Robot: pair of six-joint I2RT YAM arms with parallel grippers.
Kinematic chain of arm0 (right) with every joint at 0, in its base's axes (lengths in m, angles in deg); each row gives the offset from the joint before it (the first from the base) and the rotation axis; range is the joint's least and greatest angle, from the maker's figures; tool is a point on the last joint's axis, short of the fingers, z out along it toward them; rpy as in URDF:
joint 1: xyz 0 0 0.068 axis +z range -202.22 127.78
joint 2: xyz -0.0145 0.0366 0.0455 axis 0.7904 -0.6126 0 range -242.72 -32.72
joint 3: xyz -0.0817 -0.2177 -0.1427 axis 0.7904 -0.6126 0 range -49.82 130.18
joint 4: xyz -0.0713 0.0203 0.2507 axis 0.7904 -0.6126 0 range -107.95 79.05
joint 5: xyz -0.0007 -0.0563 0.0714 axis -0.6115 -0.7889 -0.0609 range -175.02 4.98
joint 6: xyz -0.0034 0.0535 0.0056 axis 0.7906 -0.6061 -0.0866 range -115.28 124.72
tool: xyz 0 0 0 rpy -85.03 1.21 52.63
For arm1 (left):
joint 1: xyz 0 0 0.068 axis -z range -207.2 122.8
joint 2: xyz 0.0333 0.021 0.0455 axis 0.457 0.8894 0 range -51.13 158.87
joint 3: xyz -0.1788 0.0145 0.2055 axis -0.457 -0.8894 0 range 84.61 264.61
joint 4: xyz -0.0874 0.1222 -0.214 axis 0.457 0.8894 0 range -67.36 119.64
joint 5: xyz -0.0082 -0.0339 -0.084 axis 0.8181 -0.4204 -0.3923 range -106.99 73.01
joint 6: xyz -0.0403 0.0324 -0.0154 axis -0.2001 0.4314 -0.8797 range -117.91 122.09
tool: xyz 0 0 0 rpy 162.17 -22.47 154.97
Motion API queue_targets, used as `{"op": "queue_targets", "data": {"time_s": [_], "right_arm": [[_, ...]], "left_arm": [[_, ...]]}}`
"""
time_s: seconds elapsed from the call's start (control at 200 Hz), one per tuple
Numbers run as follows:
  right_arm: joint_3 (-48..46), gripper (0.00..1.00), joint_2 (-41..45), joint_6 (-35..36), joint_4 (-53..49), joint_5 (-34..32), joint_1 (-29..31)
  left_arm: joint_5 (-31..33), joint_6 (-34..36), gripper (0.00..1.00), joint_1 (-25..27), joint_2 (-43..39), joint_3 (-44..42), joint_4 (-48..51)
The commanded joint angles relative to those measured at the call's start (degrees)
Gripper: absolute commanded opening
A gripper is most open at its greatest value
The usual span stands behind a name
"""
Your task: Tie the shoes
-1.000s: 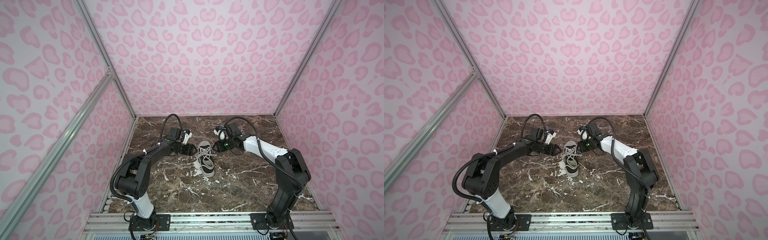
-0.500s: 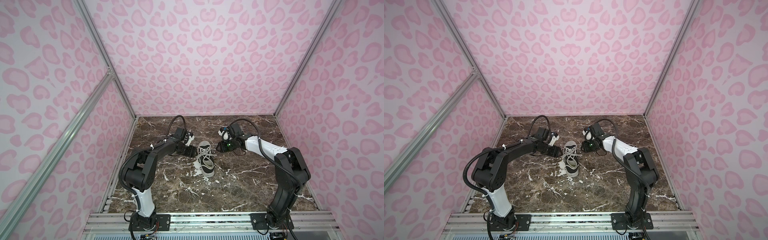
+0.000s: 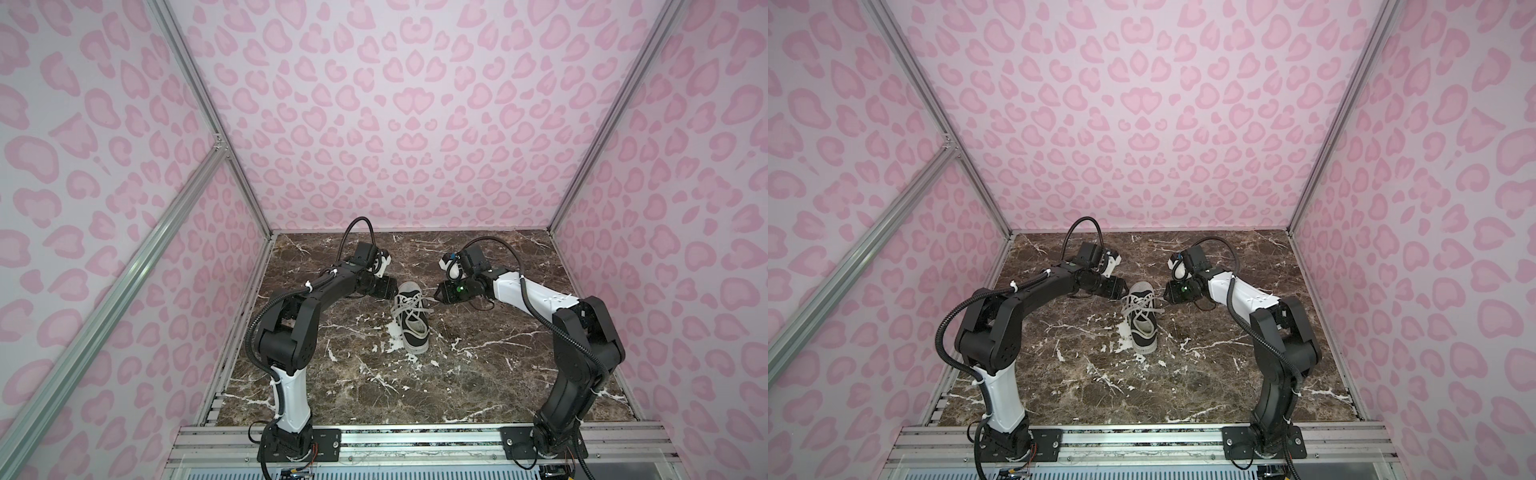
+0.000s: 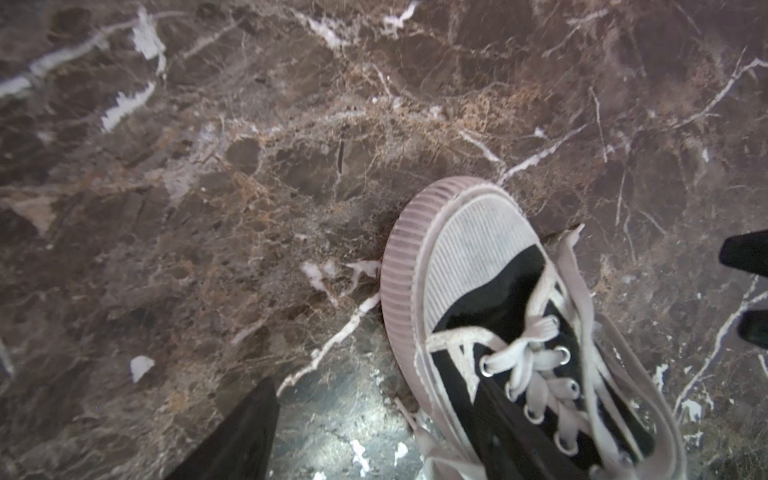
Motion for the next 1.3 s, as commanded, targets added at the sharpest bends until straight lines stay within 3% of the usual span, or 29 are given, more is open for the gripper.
{"op": "queue_targets", "data": {"time_s": [0.0, 0.065, 0.32, 0.525, 0.835, 1.295], "right_arm": [[-1.01, 0.44, 0.45, -0.79, -0.24, 2.14, -0.02], [-1.92, 0.43, 0.8, -1.63, 0.73, 2.71, 0.22], [-3.08, 0.43, 0.64, -1.9, 1.13, 2.72, 0.53], [-2.44, 0.43, 0.76, -2.16, 0.87, 2.76, 0.97], [-2.28, 0.43, 0.89, -1.55, 0.0, 2.57, 0.93], [-2.55, 0.43, 0.87, -1.5, 0.19, 3.41, 0.97]], "left_arm": [[-2.9, -2.19, 0.76, -1.08, -2.77, -2.54, -1.44], [-6.07, -3.27, 0.73, -1.86, -3.76, -3.95, -0.35], [0.25, 1.89, 0.75, 0.28, -11.1, -13.61, -2.64], [3.52, 2.19, 0.75, 0.9, -5.46, -9.22, 4.56], [2.04, -1.23, 0.75, 1.34, -3.55, -9.34, -0.8], [1.05, -3.25, 0.76, 1.47, -0.53, -2.25, -2.79]]}}
